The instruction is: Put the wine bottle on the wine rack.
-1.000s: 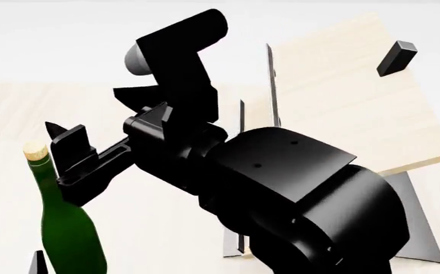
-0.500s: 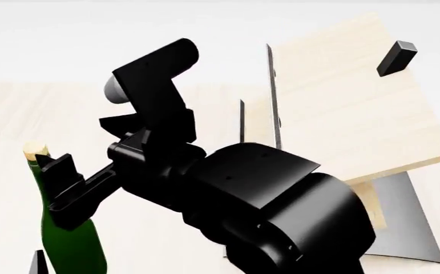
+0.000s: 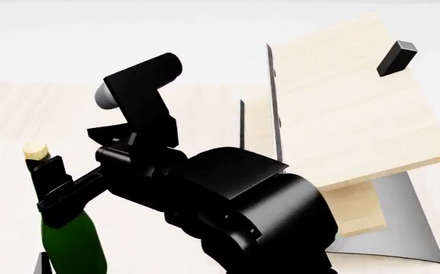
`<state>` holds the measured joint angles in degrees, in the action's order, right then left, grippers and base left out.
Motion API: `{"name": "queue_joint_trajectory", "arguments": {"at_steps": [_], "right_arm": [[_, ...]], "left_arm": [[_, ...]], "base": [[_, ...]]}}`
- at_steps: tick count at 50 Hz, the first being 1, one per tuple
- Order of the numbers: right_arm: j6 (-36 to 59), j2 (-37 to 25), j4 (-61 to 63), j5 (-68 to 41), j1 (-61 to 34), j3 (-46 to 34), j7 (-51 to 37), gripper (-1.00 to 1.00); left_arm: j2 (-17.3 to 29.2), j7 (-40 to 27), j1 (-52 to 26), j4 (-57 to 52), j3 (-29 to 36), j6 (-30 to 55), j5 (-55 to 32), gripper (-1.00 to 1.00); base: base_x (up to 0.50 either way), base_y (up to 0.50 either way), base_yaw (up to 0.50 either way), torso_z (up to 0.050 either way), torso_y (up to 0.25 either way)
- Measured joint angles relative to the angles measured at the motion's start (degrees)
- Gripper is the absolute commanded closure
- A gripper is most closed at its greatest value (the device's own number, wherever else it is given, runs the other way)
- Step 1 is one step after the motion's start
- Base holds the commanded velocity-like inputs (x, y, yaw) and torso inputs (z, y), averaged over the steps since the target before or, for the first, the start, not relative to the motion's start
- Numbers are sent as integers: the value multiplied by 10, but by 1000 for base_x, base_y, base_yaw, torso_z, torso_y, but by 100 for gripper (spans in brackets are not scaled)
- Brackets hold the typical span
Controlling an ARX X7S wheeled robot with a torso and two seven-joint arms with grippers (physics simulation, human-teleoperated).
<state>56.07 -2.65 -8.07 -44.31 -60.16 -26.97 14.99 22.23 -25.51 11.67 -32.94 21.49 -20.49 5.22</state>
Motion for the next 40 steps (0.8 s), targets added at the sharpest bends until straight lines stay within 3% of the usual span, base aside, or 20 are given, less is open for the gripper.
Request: {"name": "queue_joint_trajectory", "arguments": {"at_steps": [40], "right_arm": [[-191,20,-110,-41,-9,-119,-13,-100]], "left_arm": [[4,-4,-2,-1,9,1,-1,-100]], "base": [[0,0,0,0,0]]}}
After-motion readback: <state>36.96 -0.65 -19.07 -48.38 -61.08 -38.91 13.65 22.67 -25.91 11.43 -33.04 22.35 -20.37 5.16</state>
